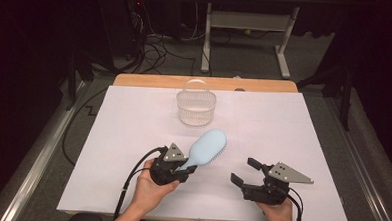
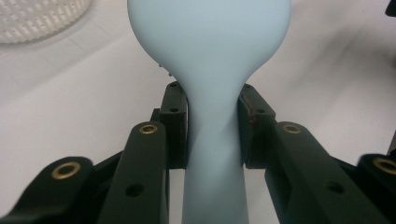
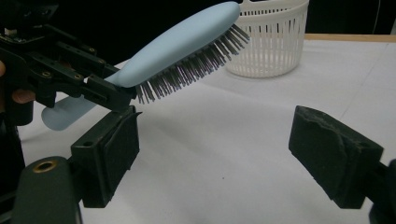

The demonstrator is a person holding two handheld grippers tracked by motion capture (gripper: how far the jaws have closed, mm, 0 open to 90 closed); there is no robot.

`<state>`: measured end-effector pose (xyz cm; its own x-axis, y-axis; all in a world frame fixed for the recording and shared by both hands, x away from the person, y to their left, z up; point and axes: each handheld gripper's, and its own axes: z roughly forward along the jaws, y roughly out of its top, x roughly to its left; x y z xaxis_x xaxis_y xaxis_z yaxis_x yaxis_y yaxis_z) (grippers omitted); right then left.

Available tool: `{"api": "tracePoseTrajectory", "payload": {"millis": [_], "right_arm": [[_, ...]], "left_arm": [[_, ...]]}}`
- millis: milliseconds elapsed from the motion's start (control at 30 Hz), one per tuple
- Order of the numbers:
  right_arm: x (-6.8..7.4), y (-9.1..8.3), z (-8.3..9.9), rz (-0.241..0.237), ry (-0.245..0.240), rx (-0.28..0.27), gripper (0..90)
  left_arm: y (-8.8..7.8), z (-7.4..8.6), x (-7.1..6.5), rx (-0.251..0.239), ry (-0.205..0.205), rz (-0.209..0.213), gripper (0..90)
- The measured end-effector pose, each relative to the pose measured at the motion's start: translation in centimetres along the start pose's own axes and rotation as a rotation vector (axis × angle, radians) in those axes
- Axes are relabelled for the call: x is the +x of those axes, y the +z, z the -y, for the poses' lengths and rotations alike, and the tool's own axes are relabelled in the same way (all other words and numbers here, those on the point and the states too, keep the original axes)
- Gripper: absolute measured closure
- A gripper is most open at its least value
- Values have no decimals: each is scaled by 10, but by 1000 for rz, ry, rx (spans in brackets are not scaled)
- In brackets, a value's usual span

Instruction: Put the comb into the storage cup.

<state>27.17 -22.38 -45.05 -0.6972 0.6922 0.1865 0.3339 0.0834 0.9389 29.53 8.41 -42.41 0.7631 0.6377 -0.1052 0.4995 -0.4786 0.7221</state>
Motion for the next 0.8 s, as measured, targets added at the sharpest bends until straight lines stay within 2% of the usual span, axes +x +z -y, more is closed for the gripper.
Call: {"api": "tracePoseTrajectory", "payload": {"millis": [433,800], "right_arm": [[0,10,0,-19,20,20,165],[-2,11,-1,-20,44,22,163]], "left_arm": [[14,-7,-15,4,22,41,686],[25,-11,-27,10,45,63,686]]}}
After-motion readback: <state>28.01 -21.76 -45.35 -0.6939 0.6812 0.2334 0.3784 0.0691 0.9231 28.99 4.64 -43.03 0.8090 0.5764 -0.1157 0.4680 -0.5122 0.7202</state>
